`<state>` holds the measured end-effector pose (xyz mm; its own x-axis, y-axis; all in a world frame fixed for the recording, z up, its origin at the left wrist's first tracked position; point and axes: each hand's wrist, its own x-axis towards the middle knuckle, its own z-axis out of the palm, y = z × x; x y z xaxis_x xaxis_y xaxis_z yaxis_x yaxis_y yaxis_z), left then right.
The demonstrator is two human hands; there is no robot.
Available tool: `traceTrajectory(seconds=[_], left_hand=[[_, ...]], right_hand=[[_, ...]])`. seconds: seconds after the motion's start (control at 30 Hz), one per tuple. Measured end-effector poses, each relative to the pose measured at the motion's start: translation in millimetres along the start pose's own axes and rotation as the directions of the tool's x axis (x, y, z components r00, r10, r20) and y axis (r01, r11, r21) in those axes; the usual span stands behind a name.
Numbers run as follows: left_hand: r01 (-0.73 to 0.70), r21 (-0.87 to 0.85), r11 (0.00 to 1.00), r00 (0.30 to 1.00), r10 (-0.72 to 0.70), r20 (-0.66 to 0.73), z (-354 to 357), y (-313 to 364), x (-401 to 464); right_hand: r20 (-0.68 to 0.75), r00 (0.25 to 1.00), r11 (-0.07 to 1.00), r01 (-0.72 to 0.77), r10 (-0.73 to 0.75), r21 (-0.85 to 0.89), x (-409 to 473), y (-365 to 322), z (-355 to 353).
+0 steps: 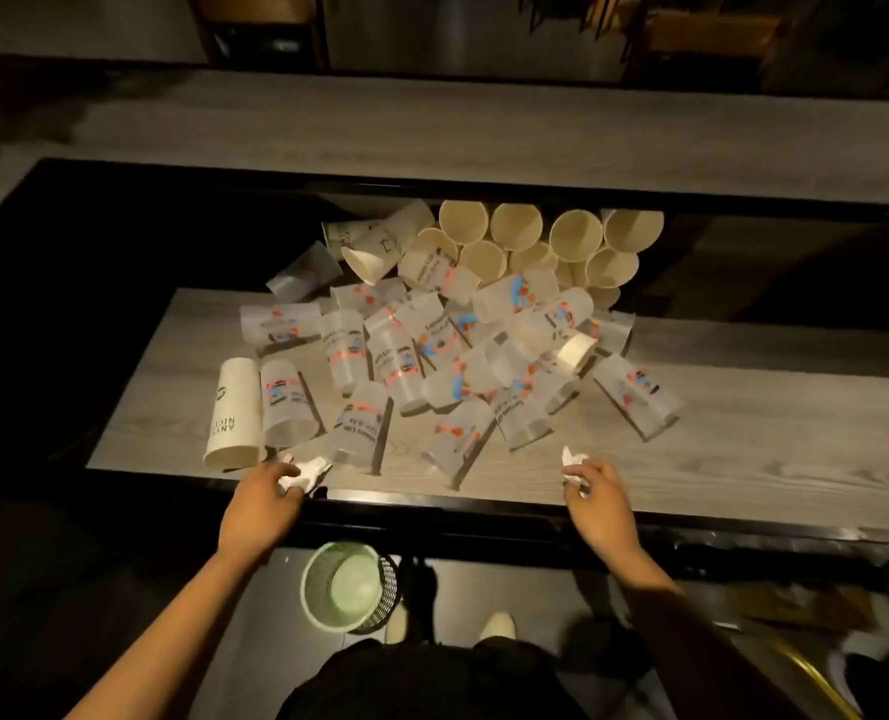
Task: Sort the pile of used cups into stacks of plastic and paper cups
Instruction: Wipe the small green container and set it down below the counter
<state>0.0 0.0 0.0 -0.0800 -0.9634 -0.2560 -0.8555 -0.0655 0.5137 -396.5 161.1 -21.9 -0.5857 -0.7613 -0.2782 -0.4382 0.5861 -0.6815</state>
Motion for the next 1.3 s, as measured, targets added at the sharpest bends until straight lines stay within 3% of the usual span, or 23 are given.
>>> traceTrajectory(seconds=[0.1, 0.3, 0.4, 0.53, 0.73, 0.9, 1.0, 1.2, 1.3], left_hand=[[-0.045, 0.132, 0.99, 0.982, 0.02, 0.186, 7.5, -6.0, 14.6], [-0.094, 0.402, 0.911, 0.875, -0.117, 0.47, 30.8, -7.6, 39.8], [-0.101, 0.411, 0.906, 0.861, -0.127, 0.492, 40.5, -5.8, 41.6], [-0.074, 0.366, 0.928, 0.906, -0.09, 0.412, 48.7, -5.8, 33.7], [-0.018, 0.184, 0.983, 0.984, -0.015, 0.176, 54.3, 1.8, 8.8], [0.197, -0.126, 0.972, 0.979, -0.202, -0.028, 70.1, 11.4, -38.6], [0.237, -0.305, 0.922, 0.954, -0.28, -0.108, 82.3, 17.9, -72.5], [0.488, -0.619, 0.616, 0.785, -0.619, 0.002, 96.1, -0.2, -133.0], [0.504, -0.755, 0.42, 0.718, -0.69, 0.095, 90.1, -17.1, -154.7]], right_hand=[[0.051, 0.998, 0.987, -0.029, 0.038, -0.156, 8.9, 10.2, -3.0], [0.18, 0.98, 0.95, -0.022, 0.082, -0.312, 20.7, 25.2, -4.6], [0.234, 0.969, 0.948, 0.002, 0.077, -0.319, 23.8, 27.7, -3.9], [0.326, 0.945, 0.93, 0.097, 0.025, -0.354, 28.5, 28.5, -0.4], [0.36, 0.93, 0.926, 0.195, -0.071, -0.323, 23.8, 21.6, 18.2], [0.396, 0.903, 0.94, 0.268, -0.168, -0.212, 15.4, 7.3, 43.0], [0.452, 0.863, 0.943, 0.31, -0.226, -0.121, 1.1, -10.2, 63.5], [0.619, 0.714, 0.934, 0.345, -0.327, 0.096, -30.7, -45.8, 117.4], [0.713, 0.65, 0.939, 0.343, -0.265, 0.036, -45.5, -59.0, 141.0]])
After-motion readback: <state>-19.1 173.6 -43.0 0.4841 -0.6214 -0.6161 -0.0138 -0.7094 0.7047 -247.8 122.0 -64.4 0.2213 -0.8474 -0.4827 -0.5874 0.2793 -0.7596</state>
